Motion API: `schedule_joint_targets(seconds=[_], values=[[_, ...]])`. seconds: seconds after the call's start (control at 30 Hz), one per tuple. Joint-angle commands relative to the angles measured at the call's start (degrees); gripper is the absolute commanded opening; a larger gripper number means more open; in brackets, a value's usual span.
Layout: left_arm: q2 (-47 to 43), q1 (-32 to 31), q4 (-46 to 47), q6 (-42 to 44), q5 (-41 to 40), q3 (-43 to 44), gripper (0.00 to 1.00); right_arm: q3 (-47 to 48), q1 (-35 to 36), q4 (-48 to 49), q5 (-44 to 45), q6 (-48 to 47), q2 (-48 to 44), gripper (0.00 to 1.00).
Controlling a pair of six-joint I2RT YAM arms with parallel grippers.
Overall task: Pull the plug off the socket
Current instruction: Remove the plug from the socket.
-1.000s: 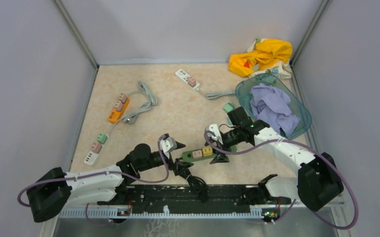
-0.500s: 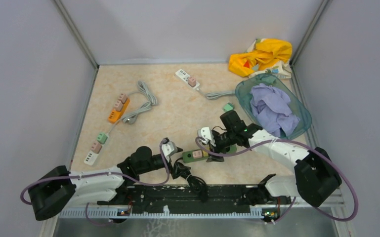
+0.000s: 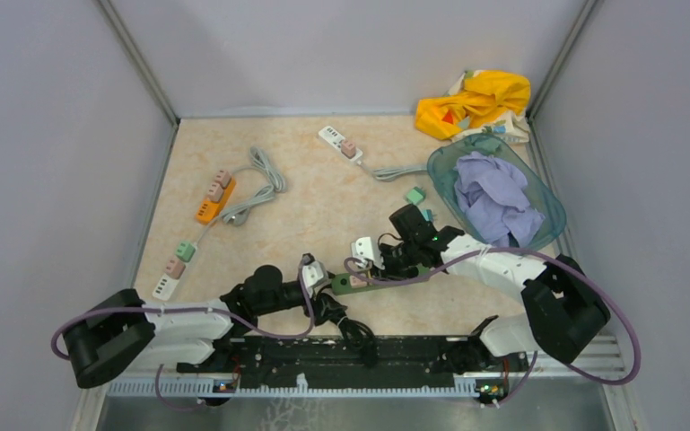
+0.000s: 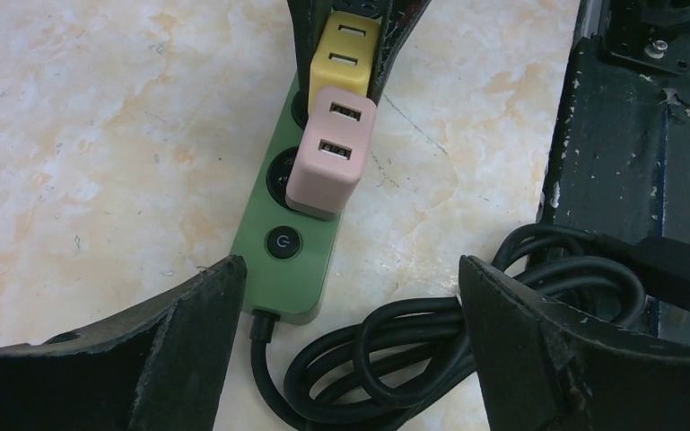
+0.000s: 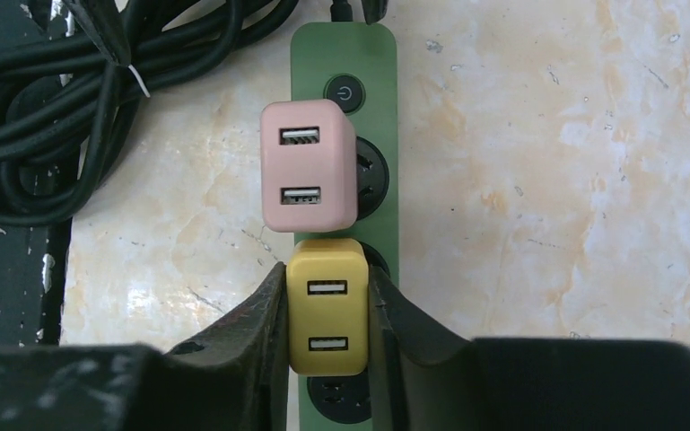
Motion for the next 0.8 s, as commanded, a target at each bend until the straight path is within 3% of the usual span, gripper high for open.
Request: schedule_joint_targets(seconds=[0.0, 0.2, 0.5, 0.77], values=[[1.76, 0.24, 5.22, 2.05, 1.85, 2.15, 0.91, 1.24, 1.26, -0.26, 1.45, -1.97, -0.49, 0.12], [6.07, 0.17, 13.96, 5.59, 3.12, 2.43, 0.85, 1.72, 1.28, -1.3, 0.72, -2.14, -0.55, 0.0], [16.14, 0.15, 15.85, 11.47, 4.34, 7.46, 0.76, 2.97, 1.28, -3.66, 0.24, -3.02, -0.29, 0.0], [24.84, 0.15, 13.3, 15.84, 4.04, 10.52, 0.81, 3.34, 1.28, -4.27, 0.15, -3.19, -0.5, 0.0]])
